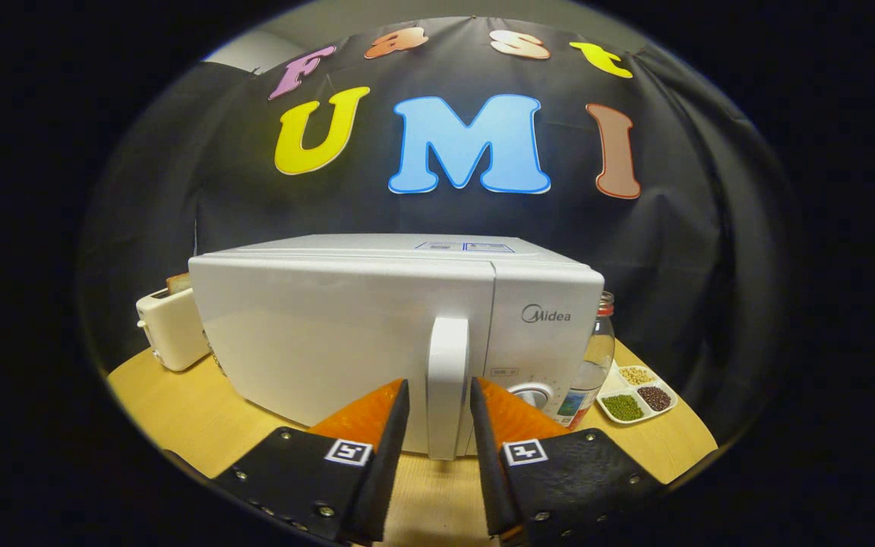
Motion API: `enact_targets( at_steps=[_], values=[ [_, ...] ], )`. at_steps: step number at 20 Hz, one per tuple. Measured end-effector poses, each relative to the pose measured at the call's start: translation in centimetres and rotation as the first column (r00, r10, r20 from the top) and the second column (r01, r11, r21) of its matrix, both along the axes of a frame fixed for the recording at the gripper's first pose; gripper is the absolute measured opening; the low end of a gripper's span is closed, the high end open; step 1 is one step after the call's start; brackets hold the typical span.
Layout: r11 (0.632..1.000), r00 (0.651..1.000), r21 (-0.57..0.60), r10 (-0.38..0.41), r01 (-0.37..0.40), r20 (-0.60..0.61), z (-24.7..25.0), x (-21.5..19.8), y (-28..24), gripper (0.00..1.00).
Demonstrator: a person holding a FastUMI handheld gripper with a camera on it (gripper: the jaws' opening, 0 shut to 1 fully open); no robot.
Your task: Open the microwave, put the food inside, and close the microwave door.
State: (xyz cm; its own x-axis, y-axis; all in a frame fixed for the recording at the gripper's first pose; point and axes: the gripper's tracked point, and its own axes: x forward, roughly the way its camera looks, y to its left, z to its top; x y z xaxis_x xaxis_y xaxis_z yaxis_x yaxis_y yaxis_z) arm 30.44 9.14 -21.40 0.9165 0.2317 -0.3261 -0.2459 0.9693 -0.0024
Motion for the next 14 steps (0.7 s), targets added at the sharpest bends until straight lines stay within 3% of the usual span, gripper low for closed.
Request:
enact_targets(
  at_steps=[2,4,6,8,12,13,14],
  values=[
    [1.0,1.0,0.01,-0.017,0.017,-0.026,-0.6,0.2,0.0,0.46],
    [0.999,0.999,0.019,-0.038,0.038,-0.025,-0.6,0.2,-0.1,0.27],
    [1.0,0.999,0.001,-0.027,0.027,-0.021,-0.5,0.3,-0.2,0.25],
    [1.0,1.0,-0.001,-0.022,0.022,-0.022,-0.5,0.2,-0.2,0.13],
    [1.0,0.999,-0.001,-0.03,0.03,-0.025,-0.2,0.0,-0.2,0.13],
    [0.999,0.999,-0.034,-0.027,0.026,-0.021,-0.6,-0.2,-0.1,0.06],
    [0.998,1.0,-0.056,-0.028,0.028,0.003,-0.4,-1.0,-0.3,0.06]
  ],
)
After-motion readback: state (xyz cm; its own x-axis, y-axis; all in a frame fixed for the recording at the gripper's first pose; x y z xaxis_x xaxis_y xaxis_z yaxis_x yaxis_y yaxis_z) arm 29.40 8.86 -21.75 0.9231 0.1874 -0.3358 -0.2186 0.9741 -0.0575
